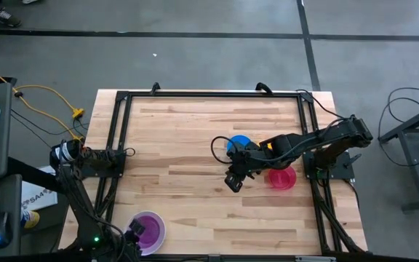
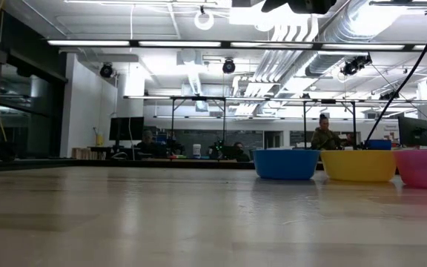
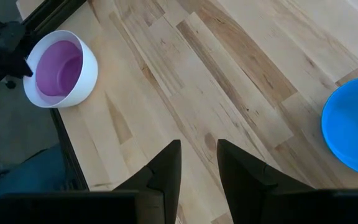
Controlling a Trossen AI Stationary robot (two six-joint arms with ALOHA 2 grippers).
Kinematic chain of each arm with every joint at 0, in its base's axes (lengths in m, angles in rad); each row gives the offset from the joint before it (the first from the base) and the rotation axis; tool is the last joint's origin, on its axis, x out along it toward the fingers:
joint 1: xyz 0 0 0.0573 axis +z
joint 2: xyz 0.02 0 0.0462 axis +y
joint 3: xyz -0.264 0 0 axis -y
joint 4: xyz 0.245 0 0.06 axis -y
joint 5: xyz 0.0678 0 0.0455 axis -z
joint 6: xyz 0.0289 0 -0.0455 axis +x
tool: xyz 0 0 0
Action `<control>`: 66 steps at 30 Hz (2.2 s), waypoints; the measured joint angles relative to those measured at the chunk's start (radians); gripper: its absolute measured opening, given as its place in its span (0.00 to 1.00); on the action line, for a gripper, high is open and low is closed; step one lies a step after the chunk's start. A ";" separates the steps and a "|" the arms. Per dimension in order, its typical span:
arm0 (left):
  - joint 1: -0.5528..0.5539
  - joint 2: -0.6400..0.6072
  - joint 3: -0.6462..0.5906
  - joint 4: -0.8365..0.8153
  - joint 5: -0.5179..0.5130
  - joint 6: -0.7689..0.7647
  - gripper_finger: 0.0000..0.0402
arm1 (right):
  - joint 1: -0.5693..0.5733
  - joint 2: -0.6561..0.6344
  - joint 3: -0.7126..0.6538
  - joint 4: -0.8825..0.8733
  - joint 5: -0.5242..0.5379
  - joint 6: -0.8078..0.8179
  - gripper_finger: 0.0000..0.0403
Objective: Nest bowls inside each other
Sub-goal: Stack the blue bowl on the violet bowl
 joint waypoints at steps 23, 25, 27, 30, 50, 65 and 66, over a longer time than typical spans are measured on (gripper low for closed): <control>0.220 -0.040 0.029 -0.399 -0.301 -0.005 0.30 | 0.018 0.000 0.000 -0.181 0.051 0.061 0.24; 0.278 -0.062 0.029 -0.405 -0.303 0.048 0.30 | 0.025 0.000 0.000 -0.209 0.079 0.075 0.24; 0.333 -0.085 0.029 -0.397 -0.310 0.112 0.30 | 0.036 0.000 0.000 -0.226 0.097 0.079 0.24; 0.397 -0.124 0.029 -0.384 -0.319 0.184 0.30 | 0.049 0.000 0.000 -0.247 0.098 0.087 0.24; 0.697 -0.430 -0.066 -0.173 -0.200 0.555 0.30 | -0.058 0.001 -0.247 -0.255 0.075 -0.168 0.24; 1.037 -0.461 -0.264 0.030 0.045 0.783 0.30 | -0.514 0.000 -0.249 -0.169 -0.042 -0.433 0.24; 1.057 -0.461 -0.271 0.049 0.070 0.802 0.30 | -0.539 0.000 -0.249 -0.162 -0.060 -0.444 0.24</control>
